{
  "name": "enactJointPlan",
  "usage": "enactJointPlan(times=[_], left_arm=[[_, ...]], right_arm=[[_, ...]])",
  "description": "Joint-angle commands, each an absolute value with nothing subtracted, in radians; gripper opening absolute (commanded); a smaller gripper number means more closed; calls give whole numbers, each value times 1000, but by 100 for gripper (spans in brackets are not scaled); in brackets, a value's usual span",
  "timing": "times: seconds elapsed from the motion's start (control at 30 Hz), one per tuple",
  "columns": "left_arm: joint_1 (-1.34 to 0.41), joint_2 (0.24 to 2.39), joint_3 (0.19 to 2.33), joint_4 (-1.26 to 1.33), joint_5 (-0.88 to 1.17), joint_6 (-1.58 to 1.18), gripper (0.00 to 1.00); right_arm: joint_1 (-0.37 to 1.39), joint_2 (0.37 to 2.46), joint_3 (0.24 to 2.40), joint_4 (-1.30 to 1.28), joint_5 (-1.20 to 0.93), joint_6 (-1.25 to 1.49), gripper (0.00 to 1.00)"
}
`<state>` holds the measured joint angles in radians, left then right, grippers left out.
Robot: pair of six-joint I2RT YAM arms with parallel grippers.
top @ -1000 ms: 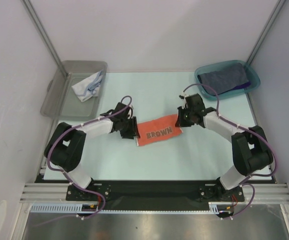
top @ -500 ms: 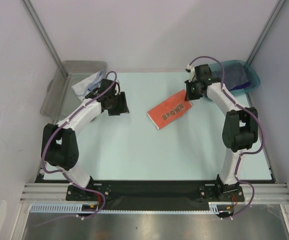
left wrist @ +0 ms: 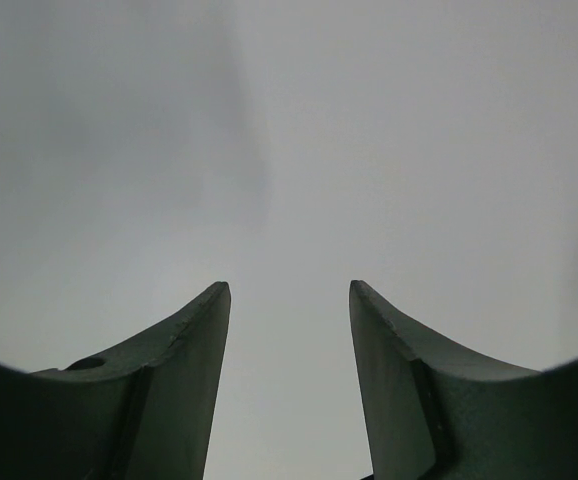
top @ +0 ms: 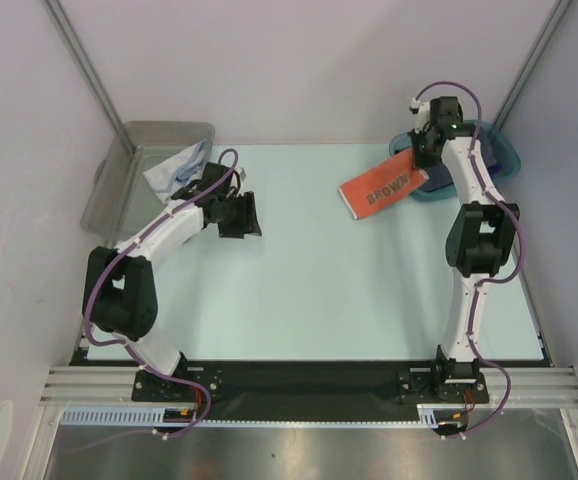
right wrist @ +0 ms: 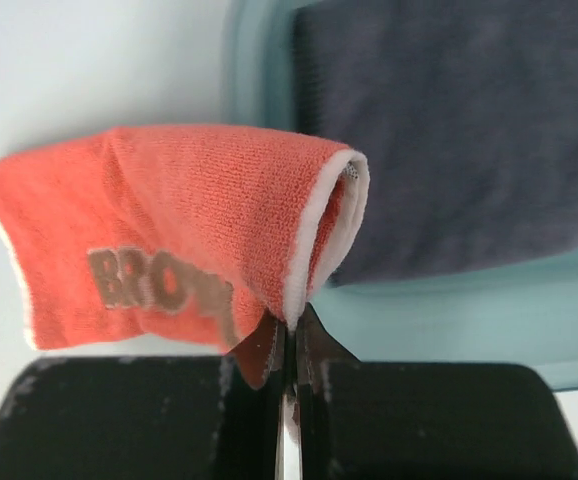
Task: Fold and stack the towels
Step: Neatly place the folded towel into the bin
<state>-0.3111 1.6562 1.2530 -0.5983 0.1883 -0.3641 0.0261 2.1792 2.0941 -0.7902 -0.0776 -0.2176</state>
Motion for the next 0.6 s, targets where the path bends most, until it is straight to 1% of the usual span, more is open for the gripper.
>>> enactJointPlan(times=[0.0,0.23,0.57], left_arm=[[-295,1658,1285,-592,245,-334,57],[-252,1646,1295,-578,313,-322,58],[-215,1632,1279,-539,403,-334,59]], right_arm=[[-34,2244,2241,-839,-34,-287,0],[-106,2362,2425,-810,-45,-354,0],[-182,2407,2434,-641,-11,-361,0]])
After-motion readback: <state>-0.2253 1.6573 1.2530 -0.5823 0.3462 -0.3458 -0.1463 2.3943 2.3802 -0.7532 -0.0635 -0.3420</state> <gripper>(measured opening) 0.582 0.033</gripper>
